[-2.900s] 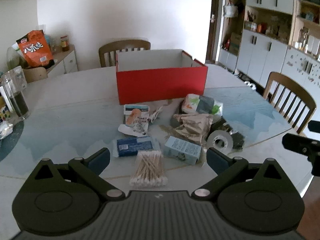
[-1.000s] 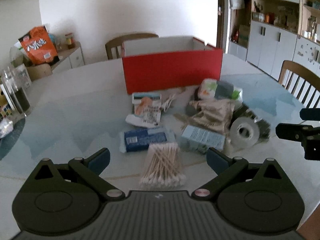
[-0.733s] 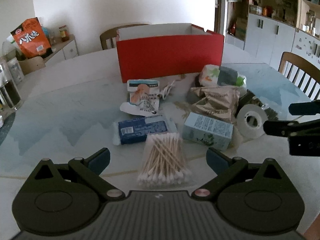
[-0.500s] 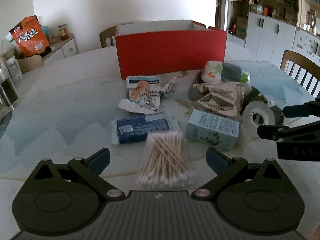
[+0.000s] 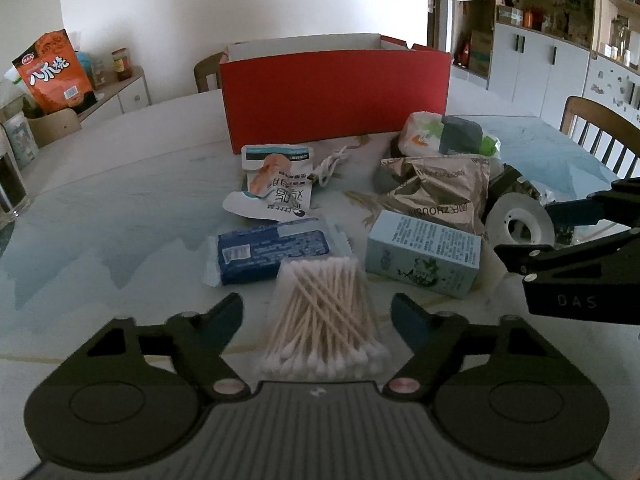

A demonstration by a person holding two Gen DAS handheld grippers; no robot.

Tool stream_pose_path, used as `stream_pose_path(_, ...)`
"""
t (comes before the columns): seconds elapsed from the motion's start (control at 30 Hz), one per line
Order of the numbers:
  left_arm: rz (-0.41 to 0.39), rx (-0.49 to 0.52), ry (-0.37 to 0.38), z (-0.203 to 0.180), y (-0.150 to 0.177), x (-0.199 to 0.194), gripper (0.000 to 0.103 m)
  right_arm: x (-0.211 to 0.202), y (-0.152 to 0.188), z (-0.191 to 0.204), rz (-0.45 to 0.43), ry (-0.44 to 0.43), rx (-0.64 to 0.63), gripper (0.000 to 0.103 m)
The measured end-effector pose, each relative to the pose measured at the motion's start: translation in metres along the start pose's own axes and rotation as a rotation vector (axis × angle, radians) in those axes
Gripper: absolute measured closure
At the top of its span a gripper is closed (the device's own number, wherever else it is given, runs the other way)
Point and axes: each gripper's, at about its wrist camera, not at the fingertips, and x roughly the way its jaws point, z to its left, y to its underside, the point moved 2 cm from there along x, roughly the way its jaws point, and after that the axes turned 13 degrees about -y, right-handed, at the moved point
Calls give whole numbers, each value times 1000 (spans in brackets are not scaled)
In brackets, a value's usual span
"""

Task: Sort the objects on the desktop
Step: 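Grasp the cotton swab bag with the left tool while the right tool grasps the clear tape roll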

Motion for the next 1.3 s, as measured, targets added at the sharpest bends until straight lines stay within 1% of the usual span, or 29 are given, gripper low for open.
stream_pose_path(0.07, 8, 3, -2, -1, 2, 2, 35, 0, 0, 0, 0, 6, -3, 43)
stream_pose_path(0.2, 6, 1, 5, -2, 3, 2, 41, 1, 0, 1, -2, 9, -5, 45)
stream_pose_path(0.27, 5, -1, 14, -3, 2, 1, 50, 2, 1, 1, -4, 12, -4, 45)
stream_pose_path(0.37, 3, -4, 16, -3, 2, 0, 57, 0, 1, 1, -7, 13, 7, 45)
stream_pose_path(0.47, 0, -15, 19, -1, 1, -1, 62, -3, 1, 0, -11, 11, 14, 45)
stream_pose_path(0.57, -11, -25, 23, 0, 0, -3, 64, -6, 0, 0, -17, 10, 17, 45)
stream_pose_path(0.9, -41, -54, 31, 7, -17, -18, 64, -20, -6, -2, -39, 17, 50, 45)
stream_pose_path(1.3, -62, -27, 30, 10, -61, -39, 64, -52, -35, -5, -87, 14, 84, 45)
